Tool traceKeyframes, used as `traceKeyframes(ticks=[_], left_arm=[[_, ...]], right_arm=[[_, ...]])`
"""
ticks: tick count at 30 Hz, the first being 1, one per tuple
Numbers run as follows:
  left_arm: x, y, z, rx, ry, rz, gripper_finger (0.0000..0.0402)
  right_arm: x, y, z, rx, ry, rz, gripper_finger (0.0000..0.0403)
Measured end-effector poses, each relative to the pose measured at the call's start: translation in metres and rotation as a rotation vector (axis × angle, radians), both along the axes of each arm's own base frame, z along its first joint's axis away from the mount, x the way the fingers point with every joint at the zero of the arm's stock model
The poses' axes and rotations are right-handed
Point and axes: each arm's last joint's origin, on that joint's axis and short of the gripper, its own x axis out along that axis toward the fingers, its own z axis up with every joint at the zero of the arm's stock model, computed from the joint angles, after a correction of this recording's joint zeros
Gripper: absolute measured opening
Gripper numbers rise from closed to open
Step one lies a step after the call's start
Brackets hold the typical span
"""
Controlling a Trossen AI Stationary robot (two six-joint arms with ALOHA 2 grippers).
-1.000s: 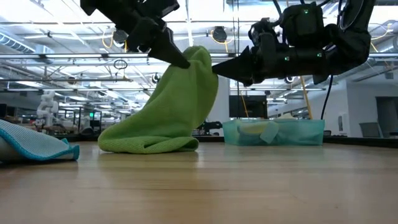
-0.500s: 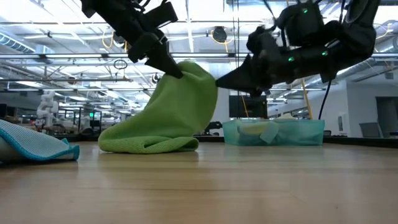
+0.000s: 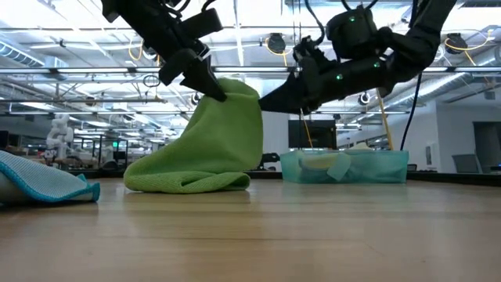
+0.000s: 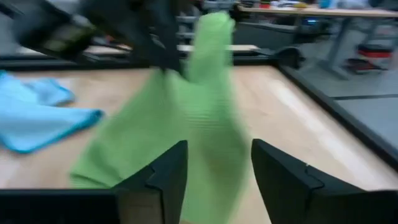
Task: Fold microfiber towels
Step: Fold the green microfiber cloth
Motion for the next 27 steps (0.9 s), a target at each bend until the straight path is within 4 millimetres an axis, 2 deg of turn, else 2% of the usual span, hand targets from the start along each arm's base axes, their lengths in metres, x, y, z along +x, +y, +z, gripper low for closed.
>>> traceKeyframes(ticks=[8,14,18,25,27], left_arm=[[-0.005,0.004,-0.005,-0.045,0.053,0.051,0.0005],[0.003,0.004,-0.005,-0.159,-0.041,-0.079,0.0005],[0.003,0.000,-0.009,-0.144,-0.064,-0.118,0.0005],[0.002,0.000,-0.016,-0.143,-0.086,-0.124,0.0005],[0.002,0.000,-0.016,-0.144,-0.085,-0.125,0.0005]], right_arm=[[0.000,0.001,0.000,-0.001,0.001,0.047,0.0171],[0.001,0.005,0.000,0.050,-0.007,0.060,0.0151],[0.002,0.012,0.000,0.052,-0.010,0.086,0.0117],[0.003,0.018,0.002,0.043,-0.028,0.110,0.0013],[0.003,0.018,0.002,0.043,-0.028,0.108,0.0007]])
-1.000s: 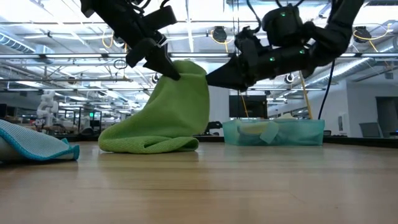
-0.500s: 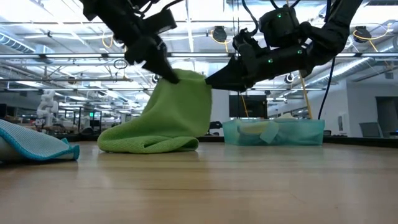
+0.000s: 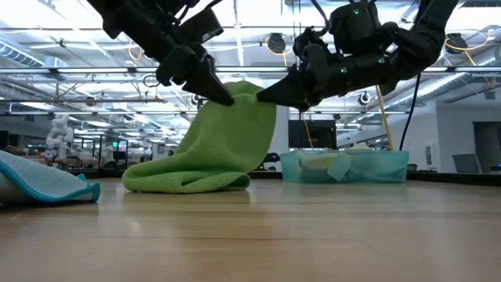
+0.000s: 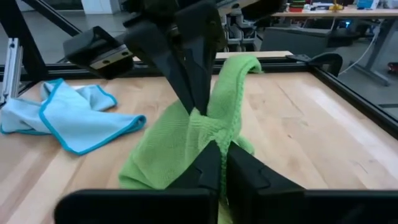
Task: Fold microfiber towels
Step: Fold the green microfiber cloth
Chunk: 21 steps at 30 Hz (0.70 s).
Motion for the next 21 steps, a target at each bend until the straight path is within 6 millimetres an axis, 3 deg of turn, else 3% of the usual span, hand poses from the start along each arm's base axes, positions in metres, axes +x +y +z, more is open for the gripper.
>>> traceKeyframes(ticks=[21], left_arm=[[-0.001,0.011,0.000,-0.024,-0.003,0.074,0.0008]], right_arm=[[-0.002,-0.001,-0.005,-0.078,0.061,-0.020,0.0001]])
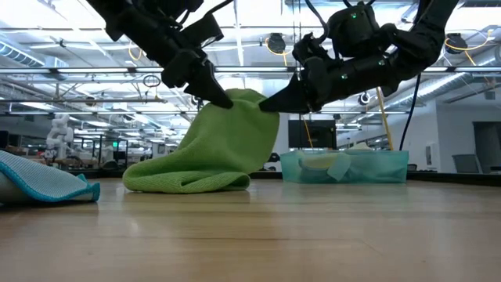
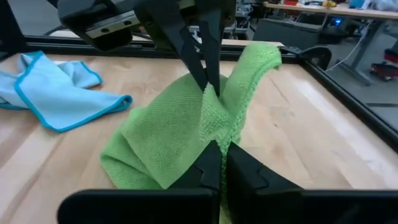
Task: Fold microfiber towels
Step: Fold the green microfiber cloth
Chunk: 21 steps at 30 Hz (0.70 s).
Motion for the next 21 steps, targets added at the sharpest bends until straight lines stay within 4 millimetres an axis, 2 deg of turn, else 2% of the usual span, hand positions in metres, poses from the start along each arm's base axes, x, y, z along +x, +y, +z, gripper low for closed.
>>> traceKeyframes(ticks=[3,9,13,17,21], left_arm=[[-0.001,0.000,-0.002,-0.023,0.013,0.022,0.0033],[-0.002,0.000,-0.001,-0.071,-0.006,0.097,0.0137],[-0.008,-0.003,0.009,-0.063,-0.031,0.125,0.0193],[-0.018,-0.012,0.023,-0.054,-0.048,0.085,0.0226],[-0.032,-0.017,0.034,-0.028,-0.039,0.098,0.0238]], right_arm=[[0.000,-0.001,0.000,-0.030,0.002,-0.013,0.0001],[0.001,-0.003,0.006,-0.122,-0.053,-0.051,0.0001],[0.002,-0.003,0.011,-0.154,-0.103,-0.051,0.0001],[0.002,-0.003,0.014,-0.159,-0.129,-0.052,0.0001],[0.002,-0.003,0.015,-0.160,-0.140,-0.051,0.0000]])
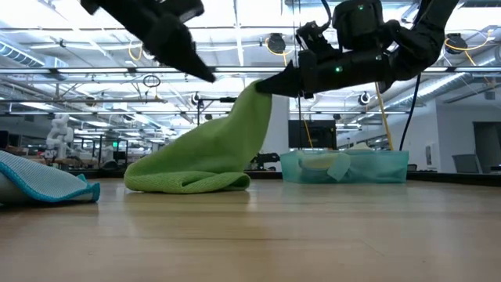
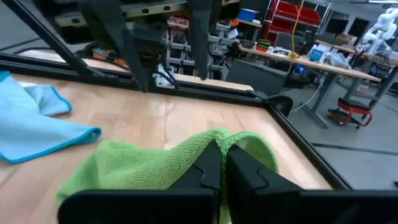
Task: Fold microfiber towels
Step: Fold the green microfiber cloth
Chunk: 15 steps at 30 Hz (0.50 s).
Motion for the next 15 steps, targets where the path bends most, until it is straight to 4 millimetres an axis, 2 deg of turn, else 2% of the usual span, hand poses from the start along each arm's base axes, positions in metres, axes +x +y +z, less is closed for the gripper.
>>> traceKeyframes(ticks=[4,8,12,15], left_arm=[[-0.007,0.006,-0.001,0.024,0.039,0.054,0.0239],[-0.007,0.022,-0.015,0.047,-0.004,0.057,0.0239],[-0.008,0.036,-0.025,0.025,-0.080,0.077,0.0239],[-0.011,0.043,-0.032,0.024,-0.093,0.088,0.0239]], right_arm=[[0.000,0.000,0.002,0.068,-0.030,-0.006,0.0000],[0.001,0.002,0.003,0.148,-0.057,-0.007,0.0000],[0.001,0.002,0.007,0.053,-0.078,-0.005,0.0000],[0.000,-0.005,0.013,0.003,-0.138,-0.098,0.0000]])
